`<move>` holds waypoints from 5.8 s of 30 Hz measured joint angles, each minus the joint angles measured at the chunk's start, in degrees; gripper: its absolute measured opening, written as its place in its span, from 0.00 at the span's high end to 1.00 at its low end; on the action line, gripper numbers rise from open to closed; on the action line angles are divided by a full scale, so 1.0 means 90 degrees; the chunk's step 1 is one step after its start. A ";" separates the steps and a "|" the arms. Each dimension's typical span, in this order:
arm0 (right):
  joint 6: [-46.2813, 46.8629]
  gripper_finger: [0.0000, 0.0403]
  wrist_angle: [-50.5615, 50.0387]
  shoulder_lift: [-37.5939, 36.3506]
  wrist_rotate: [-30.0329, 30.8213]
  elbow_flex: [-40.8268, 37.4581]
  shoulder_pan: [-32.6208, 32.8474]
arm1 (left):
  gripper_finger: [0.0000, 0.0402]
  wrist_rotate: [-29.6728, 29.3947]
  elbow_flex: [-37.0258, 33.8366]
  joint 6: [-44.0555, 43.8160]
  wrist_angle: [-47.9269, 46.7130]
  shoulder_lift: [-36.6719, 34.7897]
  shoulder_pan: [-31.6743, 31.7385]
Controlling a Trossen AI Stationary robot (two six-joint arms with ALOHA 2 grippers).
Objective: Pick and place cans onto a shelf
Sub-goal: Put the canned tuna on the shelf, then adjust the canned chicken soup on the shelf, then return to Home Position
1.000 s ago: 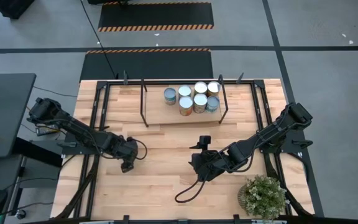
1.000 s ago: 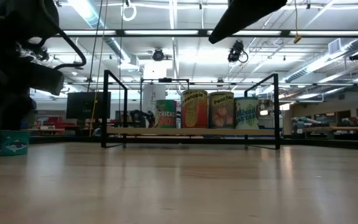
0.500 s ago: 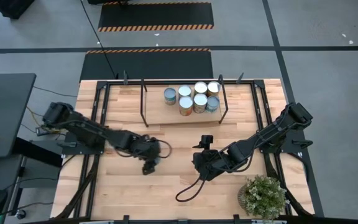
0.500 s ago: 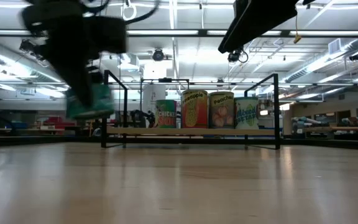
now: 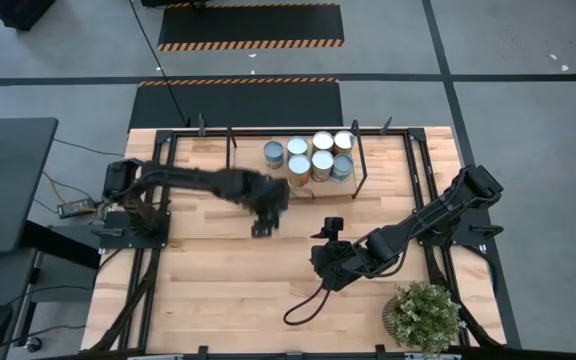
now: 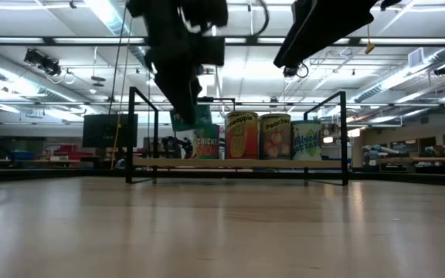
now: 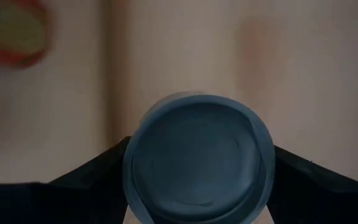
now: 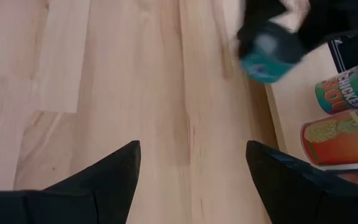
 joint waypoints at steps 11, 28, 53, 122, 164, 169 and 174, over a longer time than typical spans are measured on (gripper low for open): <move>-0.0068 0.26 0.0068 0.0000 0.0005 -0.0002 -0.0010 | 0.27 0.0318 -0.0052 0.0694 0.0383 0.0238 0.1636; 0.0124 0.26 0.0329 0.0000 0.0007 -0.0002 -0.0010 | 0.09 0.0221 -0.0049 0.1395 0.0851 0.0864 0.1925; 0.0234 0.26 0.0530 0.0000 0.0008 -0.0002 -0.0012 | 0.07 -0.0759 -0.0030 0.1831 0.0609 0.0342 0.1156; 0.0065 0.26 0.0624 0.0000 -0.0017 -0.0002 -0.0136 | 0.61 -0.0090 0.2581 -0.0260 0.0213 0.1435 0.3774; 0.0047 0.26 0.0584 -0.0015 -0.0009 -0.0002 -0.0124 | 0.72 0.0168 0.3800 0.0778 -0.1965 0.2115 0.3619; 0.0046 0.26 0.0362 -0.0184 0.0250 -0.0002 -0.0124 | 0.79 0.0049 0.3800 0.0914 -0.1953 0.1476 0.3294; 0.0104 0.26 -0.0088 -0.0279 0.0519 -0.0002 -0.0124 | 0.85 0.0159 0.3800 0.1035 -0.2092 0.0925 0.2737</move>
